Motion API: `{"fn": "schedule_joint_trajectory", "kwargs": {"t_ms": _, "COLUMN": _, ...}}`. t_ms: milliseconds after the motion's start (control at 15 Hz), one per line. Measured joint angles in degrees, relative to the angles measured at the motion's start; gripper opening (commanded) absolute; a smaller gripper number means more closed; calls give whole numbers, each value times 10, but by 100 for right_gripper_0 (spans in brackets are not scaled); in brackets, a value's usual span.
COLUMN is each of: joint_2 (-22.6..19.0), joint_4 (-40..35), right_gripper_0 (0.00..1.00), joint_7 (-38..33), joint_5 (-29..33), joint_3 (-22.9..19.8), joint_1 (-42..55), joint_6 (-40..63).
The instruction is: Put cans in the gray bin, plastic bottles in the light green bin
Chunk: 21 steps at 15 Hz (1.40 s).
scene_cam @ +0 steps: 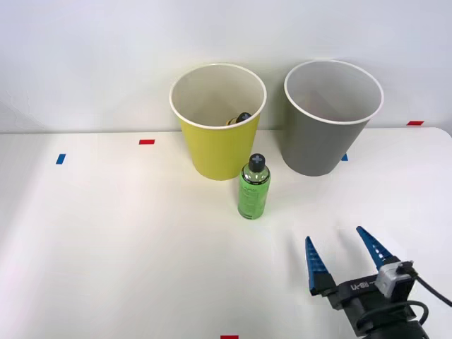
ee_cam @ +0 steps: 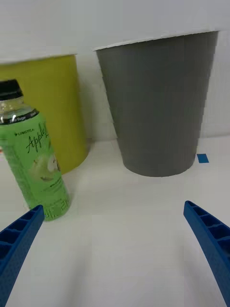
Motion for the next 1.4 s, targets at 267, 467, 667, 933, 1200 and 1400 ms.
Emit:
{"fn": "schedule_joint_trajectory", "kwargs": {"t_ms": 267, "joint_2": 2, "joint_4": 1, "right_gripper_0": 100, "joint_7": -4, "joint_5": 75, "joint_3": 4, "joint_1": 19, "joint_6": -5}}
{"fn": "schedule_joint_trajectory", "kwargs": {"t_ms": 467, "joint_2": 5, "joint_4": 1, "right_gripper_0": 100, "joint_7": -19, "joint_5": 77, "joint_3": 8, "joint_1": 44, "joint_6": -31}}
{"fn": "schedule_joint_trajectory", "kwargs": {"t_ms": 667, "joint_2": 11, "joint_4": 1, "right_gripper_0": 100, "joint_7": -30, "joint_5": 79, "joint_3": 8, "joint_1": 68, "joint_6": -50}}
{"fn": "schedule_joint_trajectory", "kwargs": {"t_ms": 933, "joint_2": 23, "joint_4": 1, "right_gripper_0": 100, "joint_7": -45, "joint_5": 81, "joint_3": 6, "joint_1": 93, "joint_6": -70}}
{"fn": "schedule_joint_trajectory", "kwargs": {"t_ms": 1200, "joint_2": 24, "joint_4": 1, "right_gripper_0": 100, "joint_7": -90, "joint_5": 88, "joint_3": 0, "joint_1": 115, "joint_6": -100}}
{"fn": "schedule_joint_trajectory", "kwargs": {"t_ms": 1400, "joint_2": 22, "joint_4": 1, "right_gripper_0": 100, "joint_7": -140, "joint_5": 120, "joint_3": -10, "joint_1": 129, "joint_6": -126}}
